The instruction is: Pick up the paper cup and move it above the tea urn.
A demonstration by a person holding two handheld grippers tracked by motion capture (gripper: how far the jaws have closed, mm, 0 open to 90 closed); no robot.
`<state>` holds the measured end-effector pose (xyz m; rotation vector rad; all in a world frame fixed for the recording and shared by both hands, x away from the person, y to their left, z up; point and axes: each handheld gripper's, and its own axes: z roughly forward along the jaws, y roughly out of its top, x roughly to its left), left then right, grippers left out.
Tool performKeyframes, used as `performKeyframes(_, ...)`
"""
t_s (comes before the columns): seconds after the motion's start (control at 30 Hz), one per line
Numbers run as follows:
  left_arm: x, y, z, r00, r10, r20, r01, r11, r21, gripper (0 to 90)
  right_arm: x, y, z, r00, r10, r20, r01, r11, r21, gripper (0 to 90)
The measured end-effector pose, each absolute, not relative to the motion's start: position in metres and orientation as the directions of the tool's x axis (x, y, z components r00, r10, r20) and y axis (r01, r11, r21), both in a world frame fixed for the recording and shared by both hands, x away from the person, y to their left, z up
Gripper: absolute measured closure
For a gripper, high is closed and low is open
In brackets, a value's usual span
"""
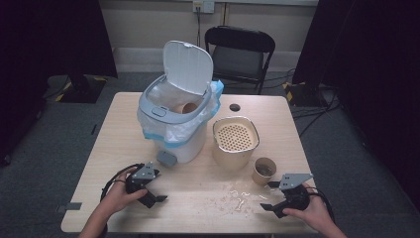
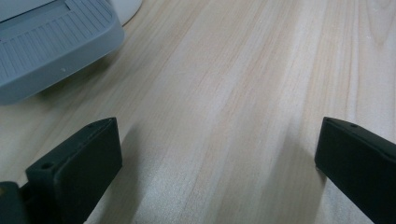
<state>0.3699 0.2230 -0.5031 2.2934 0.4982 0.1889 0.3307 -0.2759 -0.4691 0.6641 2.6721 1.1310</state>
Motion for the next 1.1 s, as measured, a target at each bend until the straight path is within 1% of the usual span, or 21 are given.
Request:
performKeyframes(0.23, 0.370, 0.223, -0.503, 0.913, 0.408, -0.016, 0.294, -0.629, 0.719, 0.0, 0.335, -0.278, -0.470, -0.876, 0.482, 0.011, 0.344, 0.610, 0.714, 17.8)
performKeyframes(0.5, 0.370, 0.223, -0.503, 0.913, 0.407, -0.017, 0.293, -0.629, 0.720, 0.0, 0.340, -0.280, -0.471, -0.872, 0.489, 0.027, 0.356, 0.594, 0.721, 21.3)
performKeyframes(0.57, 0.370, 0.223, -0.503, 0.913, 0.409, -0.018, 0.295, -0.628, 0.720, 0.0, 0.339, -0.281, -0.472, -0.870, 0.492, 0.033, 0.362, 0.593, 0.719, 19.0)
performKeyframes(0.73, 0.370, 0.223, -0.503, 0.913, 0.408, -0.017, 0.294, -0.629, 0.720, 0.0, 0.338, -0.285, -0.473, -0.866, 0.499, 0.026, 0.368, 0.600, 0.710, 19.5)
performKeyframes(1.1, 0.370, 0.223, -0.503, 0.914, 0.406, -0.016, 0.293, -0.631, 0.719, 0.0, 0.350, -0.290, -0.475, -0.830, 0.557, 0.016, 0.390, 0.560, 0.730, 19.0)
